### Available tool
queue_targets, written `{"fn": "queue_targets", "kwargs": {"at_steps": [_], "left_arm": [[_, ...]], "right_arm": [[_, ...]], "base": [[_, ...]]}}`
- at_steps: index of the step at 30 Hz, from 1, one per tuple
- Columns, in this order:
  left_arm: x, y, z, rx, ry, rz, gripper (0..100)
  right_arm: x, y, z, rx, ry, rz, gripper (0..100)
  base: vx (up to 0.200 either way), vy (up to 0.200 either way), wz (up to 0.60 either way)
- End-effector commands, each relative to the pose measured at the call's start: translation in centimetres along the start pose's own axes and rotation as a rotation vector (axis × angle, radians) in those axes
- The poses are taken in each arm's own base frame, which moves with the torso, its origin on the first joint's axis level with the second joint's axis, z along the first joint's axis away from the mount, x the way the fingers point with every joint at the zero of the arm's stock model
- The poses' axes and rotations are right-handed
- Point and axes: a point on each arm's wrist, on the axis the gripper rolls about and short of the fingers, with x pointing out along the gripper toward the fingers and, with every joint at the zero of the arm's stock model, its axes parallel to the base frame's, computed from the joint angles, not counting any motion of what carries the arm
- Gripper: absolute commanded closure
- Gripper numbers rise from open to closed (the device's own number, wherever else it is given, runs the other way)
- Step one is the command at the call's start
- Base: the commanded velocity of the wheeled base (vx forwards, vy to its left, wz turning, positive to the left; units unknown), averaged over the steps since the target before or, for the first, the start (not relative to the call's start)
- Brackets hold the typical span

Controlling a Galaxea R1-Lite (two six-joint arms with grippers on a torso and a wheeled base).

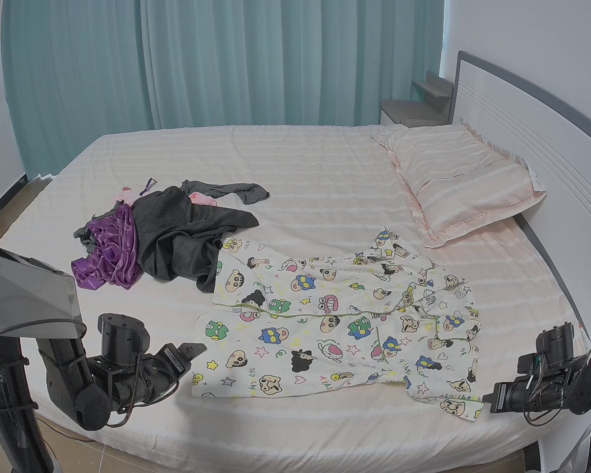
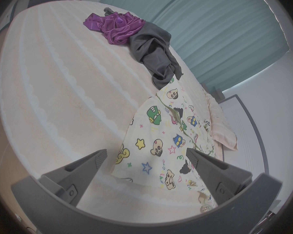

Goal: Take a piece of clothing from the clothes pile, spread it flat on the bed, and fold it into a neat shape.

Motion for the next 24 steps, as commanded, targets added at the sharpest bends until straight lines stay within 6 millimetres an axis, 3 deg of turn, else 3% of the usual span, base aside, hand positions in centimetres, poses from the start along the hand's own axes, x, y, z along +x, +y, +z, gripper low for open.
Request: {"fn": "queue_targets", "kwargs": {"at_steps": [1,7,8,16,24], "left_arm": [[-0.4,0.0,-0.5,0.017,0.018,-0.001,0],[-0.2,0.1,-0.6,0.018,0.027,0.005,0],[-0.1,0.2,-0.7,0.018,0.028,0.007,0],[0.0,0.2,-0.7,0.017,0.034,0.009,0],[0.0,0.3,-0.7,0.016,0.038,0.008,0]], "right_arm": [[-0.4,-0.5,0.3,0.021,-0.030,0.002,100],[-0.3,-0.4,-0.1,0.030,0.011,0.069,100],[-0.1,-0.5,-0.2,0.029,0.021,0.067,0],[0.1,-0.3,-0.1,0.010,0.012,0.085,0],[2.3,0.0,-1.2,-0.014,0.111,0.090,0]], "base": [[0.000,0.000,0.00],[0.000,0.000,0.00],[0.000,0.000,0.00],[0.000,0.000,0.00],[0.000,0.000,0.00]]}}
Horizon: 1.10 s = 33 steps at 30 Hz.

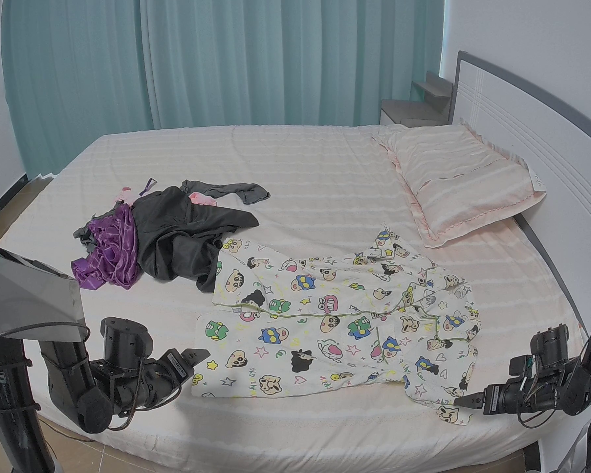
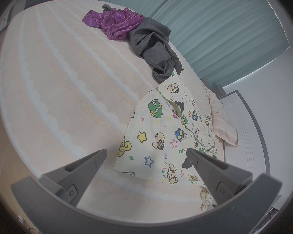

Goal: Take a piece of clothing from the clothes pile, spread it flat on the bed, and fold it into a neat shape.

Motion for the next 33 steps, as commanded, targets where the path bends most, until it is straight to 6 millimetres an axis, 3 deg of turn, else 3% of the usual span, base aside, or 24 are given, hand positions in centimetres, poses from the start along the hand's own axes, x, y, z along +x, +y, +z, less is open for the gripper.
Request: {"fn": "queue_targets", "kwargs": {"at_steps": [1,10,11,17,23,28,29,33], "left_arm": [[0.0,0.1,-0.1,-0.001,0.003,0.002,0],[0.1,0.0,-0.1,-0.001,0.013,-0.006,0],[0.1,0.0,-0.1,-0.001,0.013,-0.006,0],[0.2,0.1,0.0,-0.004,0.010,-0.005,0],[0.3,0.2,0.1,-0.008,0.007,-0.003,0],[0.3,0.2,0.0,-0.007,0.010,-0.001,0],[0.3,0.2,0.0,-0.007,0.009,-0.002,0],[0.3,0.2,0.0,-0.005,0.011,-0.001,0]], "right_arm": [[1.8,-0.4,-1.6,0.007,0.115,-0.016,0],[3.0,0.0,-1.9,-0.019,0.128,0.003,0],[3.2,0.1,-1.9,-0.020,0.119,0.008,100],[3.7,0.3,-1.2,-0.005,0.042,0.037,100],[2.4,0.8,-0.4,0.057,-0.005,0.058,100],[0.0,1.5,0.5,0.086,-0.058,0.120,100],[-1.4,1.8,0.4,0.083,-0.058,0.158,100],[-3.7,2.4,0.3,0.073,-0.071,0.182,100]], "base": [[0.000,0.000,0.00],[0.000,0.000,0.00],[0.000,0.000,0.00],[0.000,0.000,0.00],[0.000,0.000,0.00],[0.000,0.000,0.00],[0.000,0.000,0.00],[0.000,0.000,0.00]]}}
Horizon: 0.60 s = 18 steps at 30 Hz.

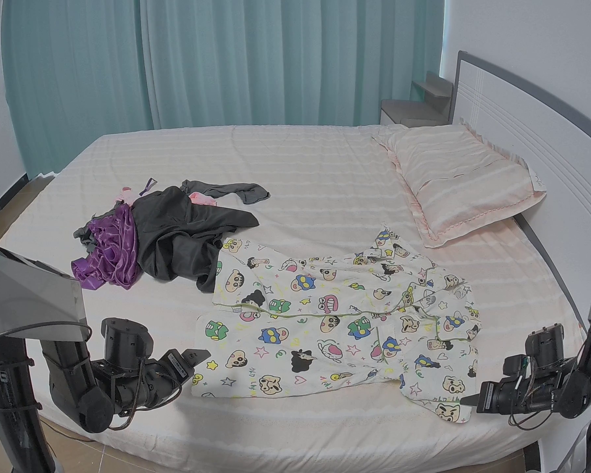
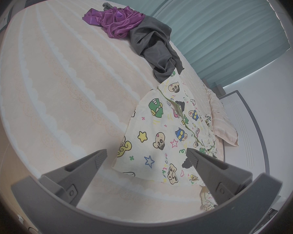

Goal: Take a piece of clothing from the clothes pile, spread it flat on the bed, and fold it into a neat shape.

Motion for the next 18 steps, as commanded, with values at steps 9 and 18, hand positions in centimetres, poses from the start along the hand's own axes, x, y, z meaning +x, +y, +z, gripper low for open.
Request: {"fn": "queue_targets", "kwargs": {"at_steps": [9,18], "left_arm": [[0.0,0.0,-0.2,0.002,0.006,0.001,0],[0.1,0.0,-0.2,0.002,0.006,0.003,0]], "right_arm": [[-5.8,2.2,0.0,-0.015,-0.038,0.072,100],[-7.0,3.5,2.5,0.043,-0.020,0.060,100]], "base": [[0.000,0.000,0.00],[0.000,0.000,0.00]]}}
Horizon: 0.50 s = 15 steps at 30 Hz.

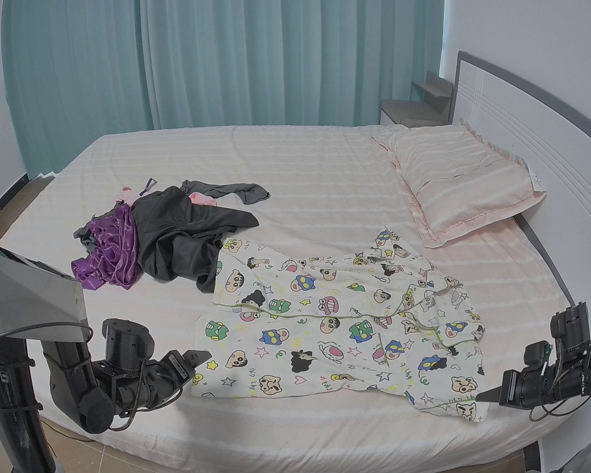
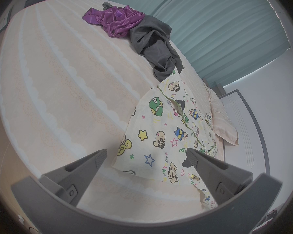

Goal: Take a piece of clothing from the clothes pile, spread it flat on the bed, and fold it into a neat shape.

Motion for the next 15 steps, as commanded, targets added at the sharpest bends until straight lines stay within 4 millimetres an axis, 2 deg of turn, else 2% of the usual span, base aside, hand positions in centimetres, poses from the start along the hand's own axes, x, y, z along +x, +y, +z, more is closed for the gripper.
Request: {"fn": "queue_targets", "kwargs": {"at_steps": [1,6,11,15], "left_arm": [[0.1,0.0,0.0,0.000,0.001,0.002,0],[0.1,0.0,0.0,0.000,0.001,0.002,0],[0.1,0.1,0.0,0.000,0.002,0.003,0],[0.2,0.2,-0.1,0.001,0.006,0.008,0]], "right_arm": [[-1.6,1.5,1.6,-0.011,-0.072,0.039,100],[-2.6,2.3,2.0,0.050,-0.008,0.018,100],[-2.1,2.1,1.9,0.058,0.019,-0.007,100],[-0.9,1.4,1.4,0.070,0.057,-0.116,100]], "base": [[0.000,0.000,0.00],[0.000,0.000,0.00],[0.000,0.000,0.00],[0.000,0.000,0.00]]}}
